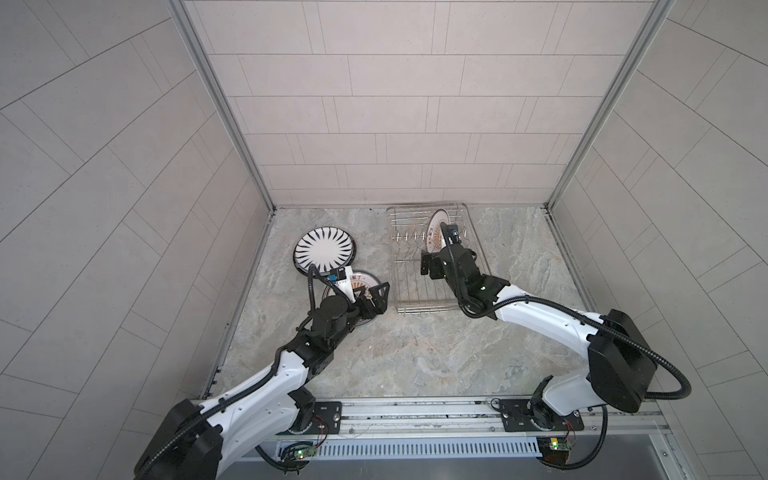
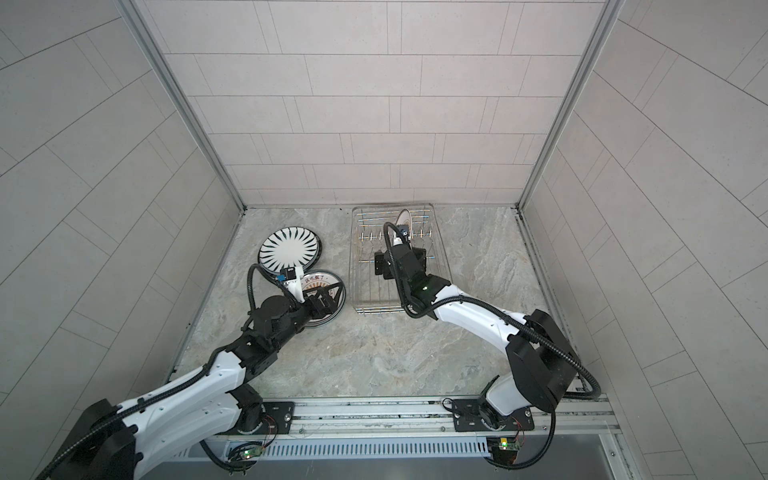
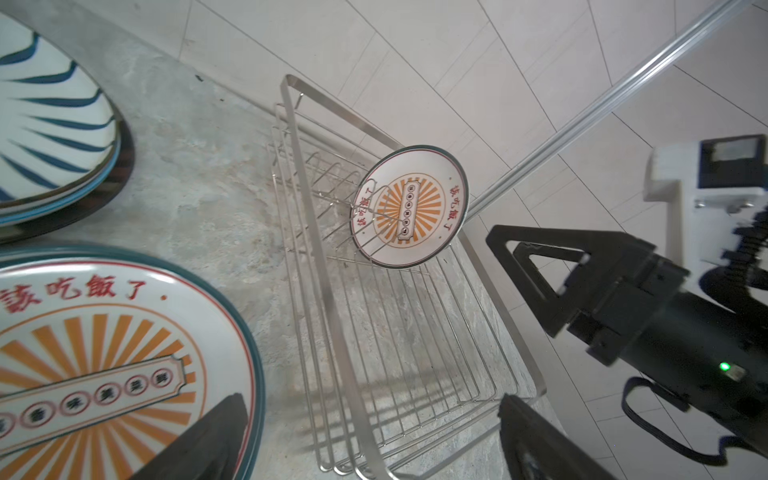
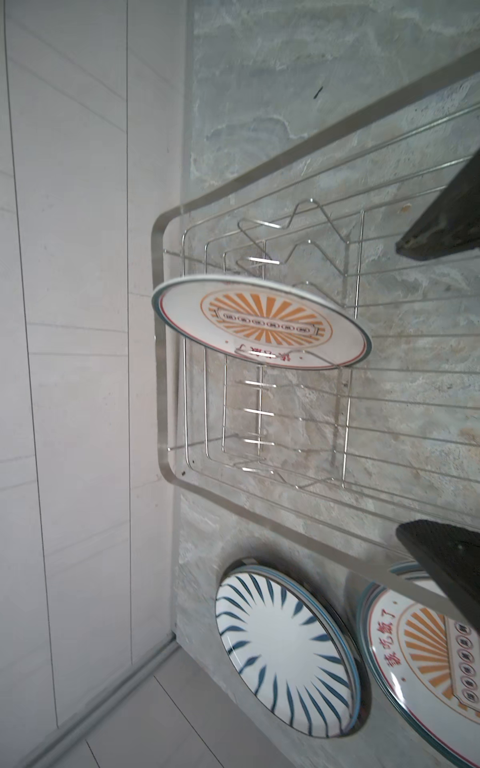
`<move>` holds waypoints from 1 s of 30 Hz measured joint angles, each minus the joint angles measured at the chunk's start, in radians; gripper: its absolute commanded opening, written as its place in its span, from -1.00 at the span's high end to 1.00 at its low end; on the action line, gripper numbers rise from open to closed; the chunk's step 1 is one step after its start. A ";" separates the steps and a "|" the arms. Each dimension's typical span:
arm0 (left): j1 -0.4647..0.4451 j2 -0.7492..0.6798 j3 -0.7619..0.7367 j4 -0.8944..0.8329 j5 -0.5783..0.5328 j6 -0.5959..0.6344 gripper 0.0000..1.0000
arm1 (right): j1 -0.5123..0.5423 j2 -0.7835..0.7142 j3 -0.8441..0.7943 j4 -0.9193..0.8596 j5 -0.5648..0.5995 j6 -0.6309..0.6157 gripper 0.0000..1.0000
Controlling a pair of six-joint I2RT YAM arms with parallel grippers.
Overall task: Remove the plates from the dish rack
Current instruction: 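Move both grippers to the last sunburst plate in the rack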
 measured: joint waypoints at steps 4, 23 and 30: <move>-0.037 0.079 0.040 0.053 -0.023 0.046 -1.00 | -0.073 0.000 0.000 0.000 -0.038 0.010 -0.95; -0.076 0.271 0.117 0.157 -0.042 0.124 -1.00 | -0.196 0.229 0.225 -0.076 -0.082 0.027 0.11; -0.077 0.333 0.121 0.216 -0.041 0.132 -1.00 | -0.208 0.312 0.283 -0.099 -0.104 0.038 0.43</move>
